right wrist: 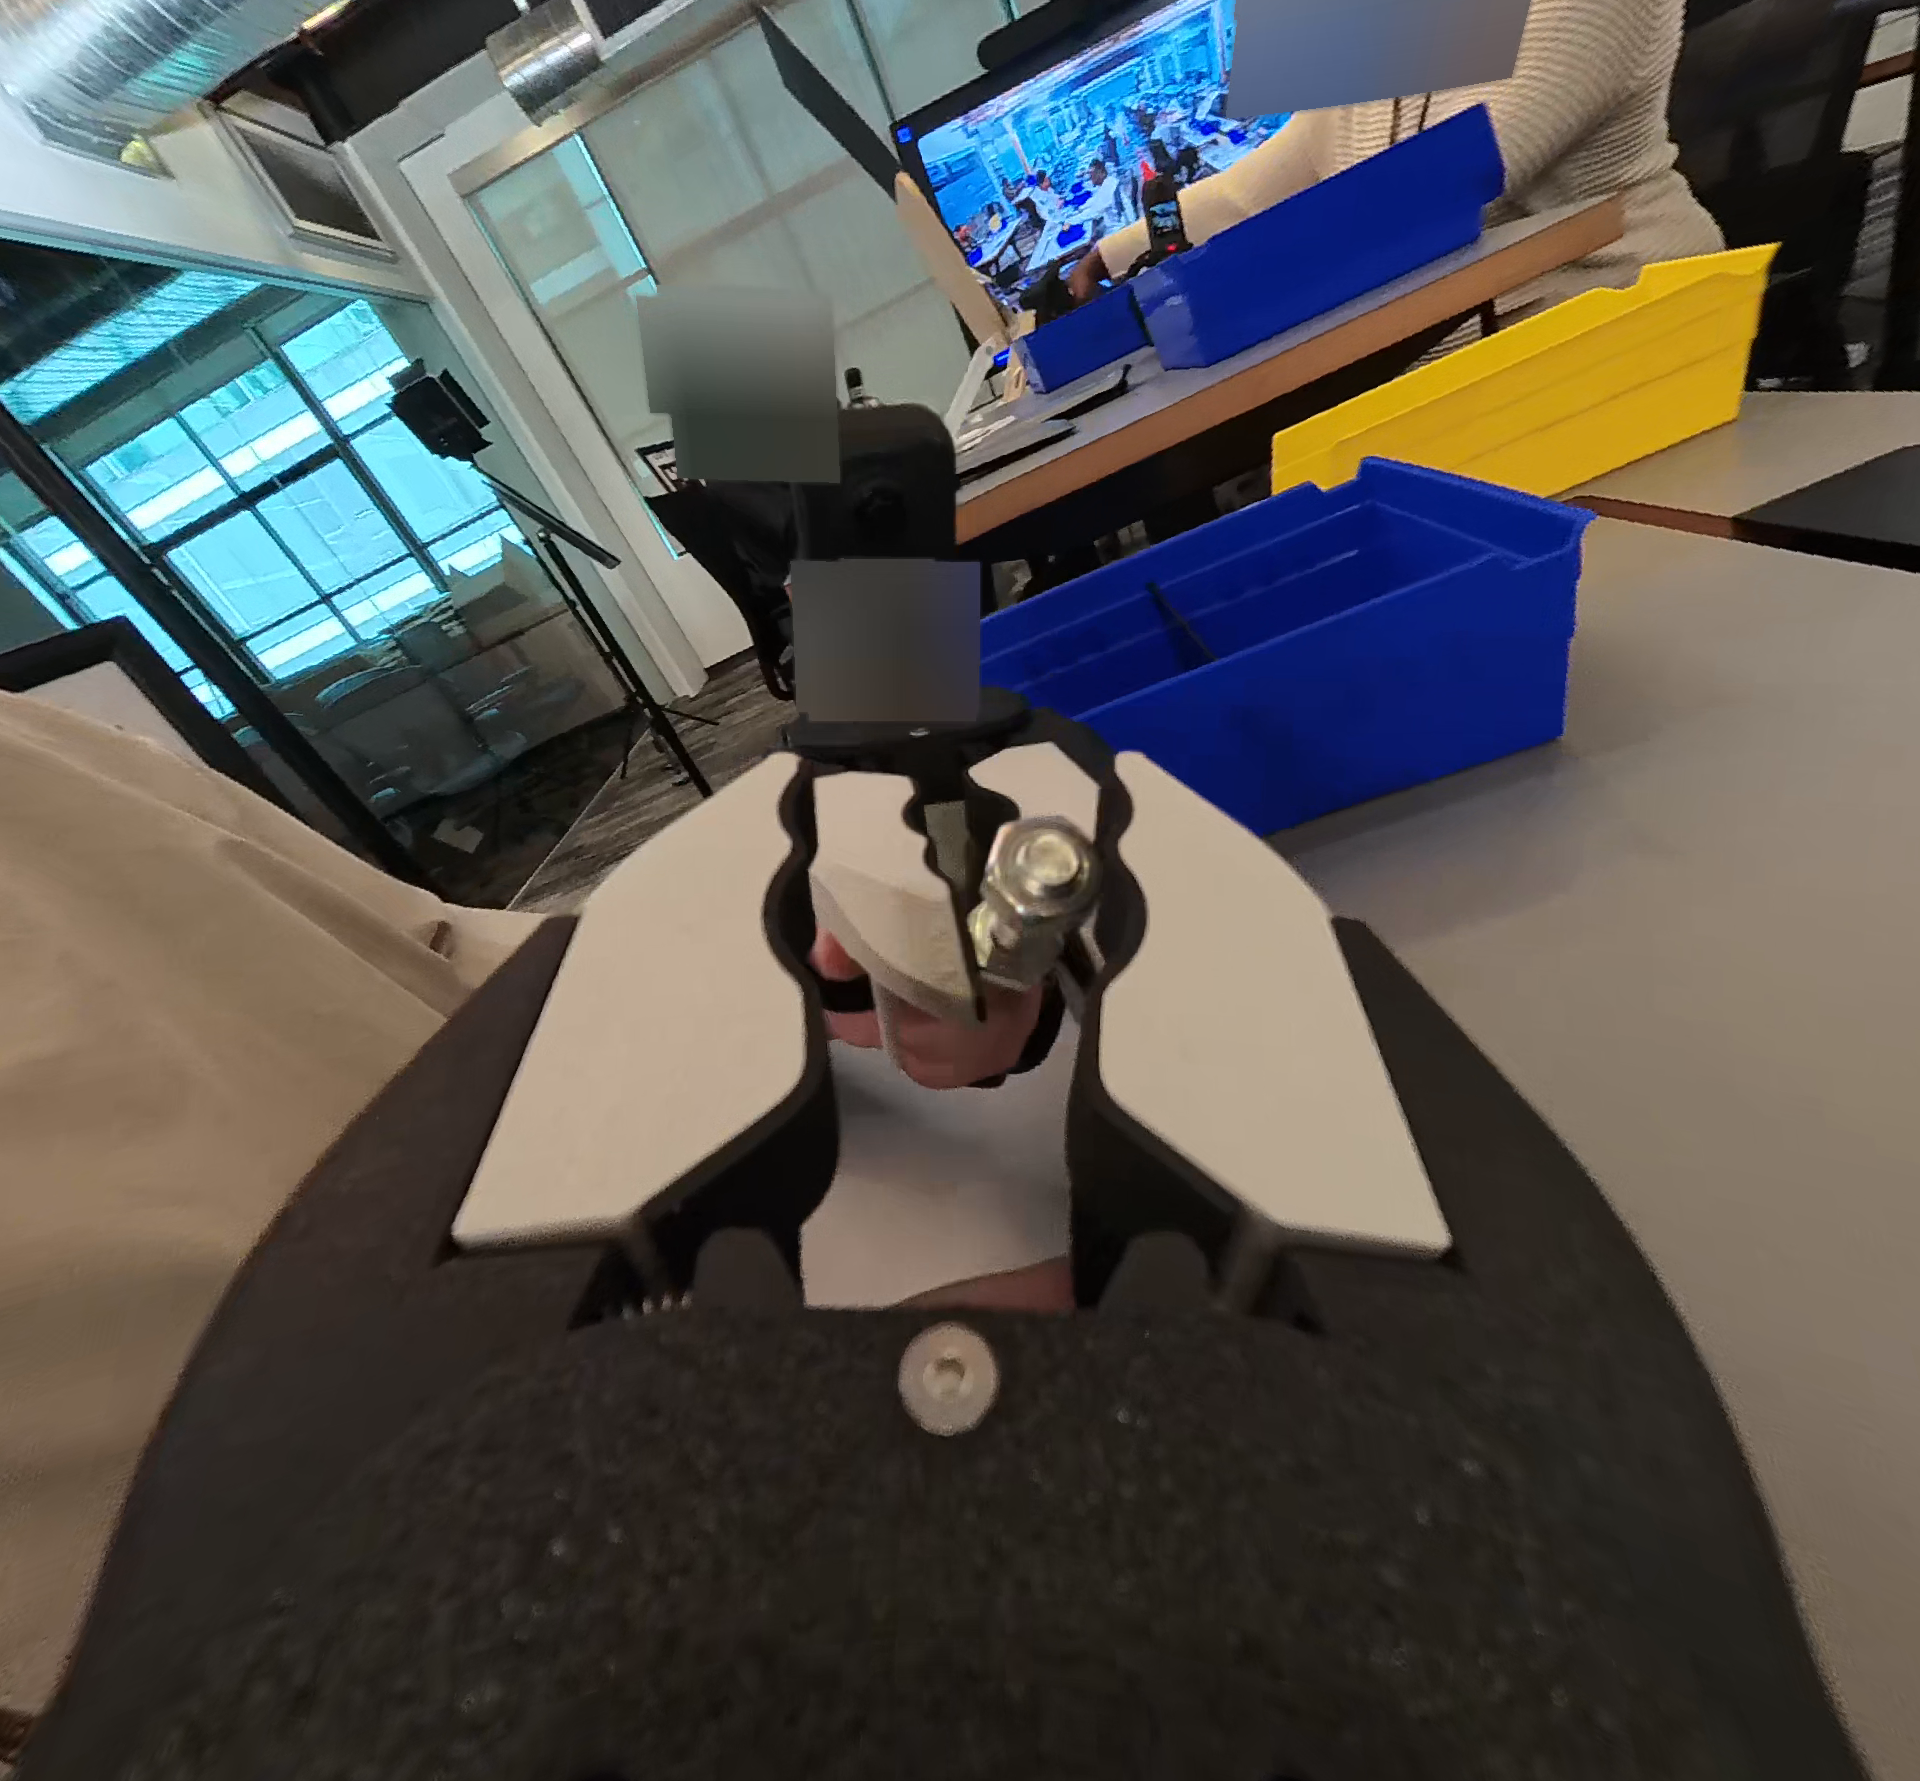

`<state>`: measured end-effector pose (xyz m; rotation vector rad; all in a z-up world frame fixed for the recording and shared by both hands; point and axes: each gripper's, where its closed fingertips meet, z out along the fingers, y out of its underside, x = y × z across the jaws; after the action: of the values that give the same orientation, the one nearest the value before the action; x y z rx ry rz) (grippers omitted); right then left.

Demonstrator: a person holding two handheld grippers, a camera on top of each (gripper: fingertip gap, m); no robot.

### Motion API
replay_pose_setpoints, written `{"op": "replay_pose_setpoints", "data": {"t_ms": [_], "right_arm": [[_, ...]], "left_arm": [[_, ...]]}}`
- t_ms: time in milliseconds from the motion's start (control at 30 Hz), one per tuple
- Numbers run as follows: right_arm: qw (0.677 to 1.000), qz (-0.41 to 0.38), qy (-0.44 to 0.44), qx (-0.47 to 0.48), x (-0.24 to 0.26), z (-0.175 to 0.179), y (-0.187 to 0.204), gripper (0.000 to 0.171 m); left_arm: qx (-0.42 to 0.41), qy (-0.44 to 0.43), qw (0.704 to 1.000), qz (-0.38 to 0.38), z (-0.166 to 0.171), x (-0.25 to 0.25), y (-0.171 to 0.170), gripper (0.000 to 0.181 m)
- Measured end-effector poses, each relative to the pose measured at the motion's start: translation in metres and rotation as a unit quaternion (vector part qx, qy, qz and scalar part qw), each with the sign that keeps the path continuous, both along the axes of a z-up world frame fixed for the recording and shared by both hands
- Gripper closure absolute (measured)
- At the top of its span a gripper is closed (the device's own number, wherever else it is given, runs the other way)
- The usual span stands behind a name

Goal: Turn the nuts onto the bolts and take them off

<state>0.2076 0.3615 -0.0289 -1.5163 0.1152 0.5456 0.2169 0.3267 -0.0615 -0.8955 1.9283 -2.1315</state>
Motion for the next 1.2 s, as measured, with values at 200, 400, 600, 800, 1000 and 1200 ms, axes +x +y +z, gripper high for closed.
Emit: {"op": "replay_pose_setpoints", "data": {"t_ms": [200,400,600,800,1000,1200], "right_arm": [[1.000,-0.011,0.007,-0.009,0.002,-0.012,-0.017,0.125],[1.000,-0.029,0.012,-0.002,0.013,-0.005,-0.018,0.122],[1.000,-0.008,0.009,0.004,-0.002,0.000,-0.006,0.119],[0.999,-0.032,0.006,-0.011,0.006,-0.013,-0.029,0.124],[0.995,-0.090,-0.024,-0.042,0.023,-0.028,-0.048,0.124],[0.993,-0.098,-0.035,-0.053,0.027,-0.033,-0.052,0.127]], "left_arm": [[0.003,-0.003,0.999,0.033,0.003,0.007,0.022,0.164],[-0.006,-0.007,1.000,0.011,0.005,0.000,0.012,0.164],[-0.005,-0.003,1.000,-0.002,0.003,-0.001,0.001,0.163],[-0.011,-0.003,1.000,0.016,0.005,0.003,0.020,0.164],[-0.008,-0.003,1.000,0.005,0.000,0.002,0.016,0.163],[-0.001,-0.003,1.000,0.001,-0.001,0.001,0.014,0.163]]}}
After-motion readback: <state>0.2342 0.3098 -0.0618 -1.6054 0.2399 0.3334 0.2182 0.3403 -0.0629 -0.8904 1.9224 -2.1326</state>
